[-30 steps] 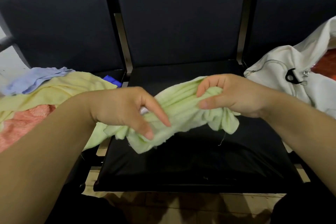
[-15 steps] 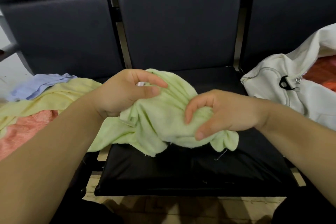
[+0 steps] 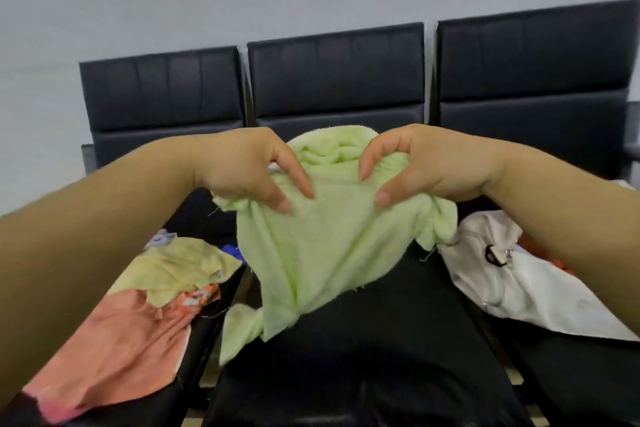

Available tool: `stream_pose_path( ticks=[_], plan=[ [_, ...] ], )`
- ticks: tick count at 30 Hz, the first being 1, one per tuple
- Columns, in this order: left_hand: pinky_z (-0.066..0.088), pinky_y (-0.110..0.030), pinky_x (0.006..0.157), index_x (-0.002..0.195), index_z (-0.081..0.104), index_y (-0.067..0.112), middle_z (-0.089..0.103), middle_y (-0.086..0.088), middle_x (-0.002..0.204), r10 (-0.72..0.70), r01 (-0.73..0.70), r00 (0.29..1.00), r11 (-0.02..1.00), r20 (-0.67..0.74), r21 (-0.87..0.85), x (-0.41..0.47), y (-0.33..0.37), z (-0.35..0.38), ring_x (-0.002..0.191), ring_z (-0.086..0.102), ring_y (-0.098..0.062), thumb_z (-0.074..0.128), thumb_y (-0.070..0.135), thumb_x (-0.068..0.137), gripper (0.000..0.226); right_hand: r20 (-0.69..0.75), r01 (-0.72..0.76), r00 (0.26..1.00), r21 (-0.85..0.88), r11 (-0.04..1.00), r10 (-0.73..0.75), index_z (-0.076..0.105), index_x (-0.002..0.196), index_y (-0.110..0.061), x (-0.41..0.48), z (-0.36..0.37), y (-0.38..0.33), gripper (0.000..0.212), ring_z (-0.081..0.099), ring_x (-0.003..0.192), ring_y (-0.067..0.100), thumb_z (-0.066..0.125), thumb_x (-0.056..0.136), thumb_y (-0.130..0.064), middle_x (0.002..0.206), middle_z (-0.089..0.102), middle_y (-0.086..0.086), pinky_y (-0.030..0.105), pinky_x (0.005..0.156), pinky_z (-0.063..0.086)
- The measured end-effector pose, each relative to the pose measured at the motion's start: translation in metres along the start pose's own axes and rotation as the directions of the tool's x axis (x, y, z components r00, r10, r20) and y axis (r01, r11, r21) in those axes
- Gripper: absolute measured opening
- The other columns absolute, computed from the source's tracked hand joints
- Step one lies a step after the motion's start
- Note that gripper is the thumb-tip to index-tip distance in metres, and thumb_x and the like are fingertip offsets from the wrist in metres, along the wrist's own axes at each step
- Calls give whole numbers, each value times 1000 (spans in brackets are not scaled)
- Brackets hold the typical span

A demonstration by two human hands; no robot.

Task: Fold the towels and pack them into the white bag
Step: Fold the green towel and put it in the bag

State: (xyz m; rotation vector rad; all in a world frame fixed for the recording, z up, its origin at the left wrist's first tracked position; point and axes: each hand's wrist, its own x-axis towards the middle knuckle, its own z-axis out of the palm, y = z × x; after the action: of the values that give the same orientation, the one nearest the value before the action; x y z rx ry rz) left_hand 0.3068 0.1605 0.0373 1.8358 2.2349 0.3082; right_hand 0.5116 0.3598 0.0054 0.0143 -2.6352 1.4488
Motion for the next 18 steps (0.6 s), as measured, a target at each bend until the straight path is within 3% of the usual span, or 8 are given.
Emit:
stream_pose_path(
  ticks=[4, 7, 9, 10, 12, 14, 16, 18],
  plan=[
    [51, -28, 100, 96, 78, 48, 70, 30, 107, 16, -17, 1000, 1000, 19, 19, -7, 10, -35, 100, 65, 6, 88, 22, 76, 34, 31, 3, 1000, -241, 970, 5, 78, 93, -31, -7, -22, -32, 31, 69, 96, -1, 85, 77, -5, 102, 72, -22, 13, 80, 52],
    [54, -35, 100, 99, 77, 49, 71, 27, 110, -7, 5, 998, 999, 59, 34, -2, 8, -51, 103, 67, -2, 87, 20, 78, 37, 44, -54, 996, -383, 922, 76, 78, 97, -41, -2, -38, -43, 33, 66, 103, -3, 85, 79, -15, 109, 69, -27, 18, 90, 52],
    [55, -46, 97, 103, 75, 52, 71, 21, 113, -19, 13, 997, 997, 78, 79, 7, 4, -59, 105, 69, -17, 86, 23, 78, 40, 33, -89, 992, -481, 872, 119, 76, 100, -47, 9, -48, -44, 34, 63, 105, -6, 84, 80, -20, 113, 65, -33, 22, 97, 50],
    [57, -46, 93, 105, 74, 53, 71, 21, 112, -21, 12, 996, 995, 87, 99, 14, 2, -63, 103, 70, -18, 86, 24, 78, 41, 23, -100, 991, -517, 850, 130, 76, 101, -49, 17, -52, -42, 35, 61, 105, -7, 84, 80, -22, 114, 63, -35, 22, 99, 49],
    [56, -23, 75, 105, 74, 52, 68, 33, 98, -32, 23, 997, 992, 72, 122, 29, -4, -70, 83, 68, 2, 85, 18, 80, 44, -7, -112, 991, -561, 820, 130, 75, 101, -51, 35, -63, -38, 37, 60, 106, -8, 85, 79, -23, 114, 62, -36, 24, 101, 47],
    [49, -14, 60, 105, 73, 52, 66, 35, 92, -53, 47, 998, 987, 34, 157, 46, -11, -78, 70, 64, 5, 84, 15, 80, 45, -46, -125, 992, -592, 796, 122, 74, 101, -53, 55, -75, -32, 39, 58, 109, -6, 85, 78, -24, 117, 62, -33, 27, 104, 46],
    [50, -16, 64, 106, 71, 54, 63, 37, 99, -61, 60, 998, 979, -3, 194, 61, -22, -89, 75, 64, 3, 84, 16, 78, 49, -89, -134, 991, -627, 768, 100, 73, 102, -54, 75, -89, -26, 41, 57, 114, -1, 85, 78, -23, 121, 60, -31, 30, 106, 45],
    [47, -14, 80, 112, 69, 55, 59, 37, 110, -66, 74, 997, 967, -39, 245, 75, -36, -102, 97, 60, 5, 85, 17, 76, 54, -136, -139, 989, -665, 734, 64, 73, 104, -53, 93, -102, -22, 42, 54, 118, 4, 83, 79, -21, 126, 57, -28, 29, 105, 42]
  ],
)
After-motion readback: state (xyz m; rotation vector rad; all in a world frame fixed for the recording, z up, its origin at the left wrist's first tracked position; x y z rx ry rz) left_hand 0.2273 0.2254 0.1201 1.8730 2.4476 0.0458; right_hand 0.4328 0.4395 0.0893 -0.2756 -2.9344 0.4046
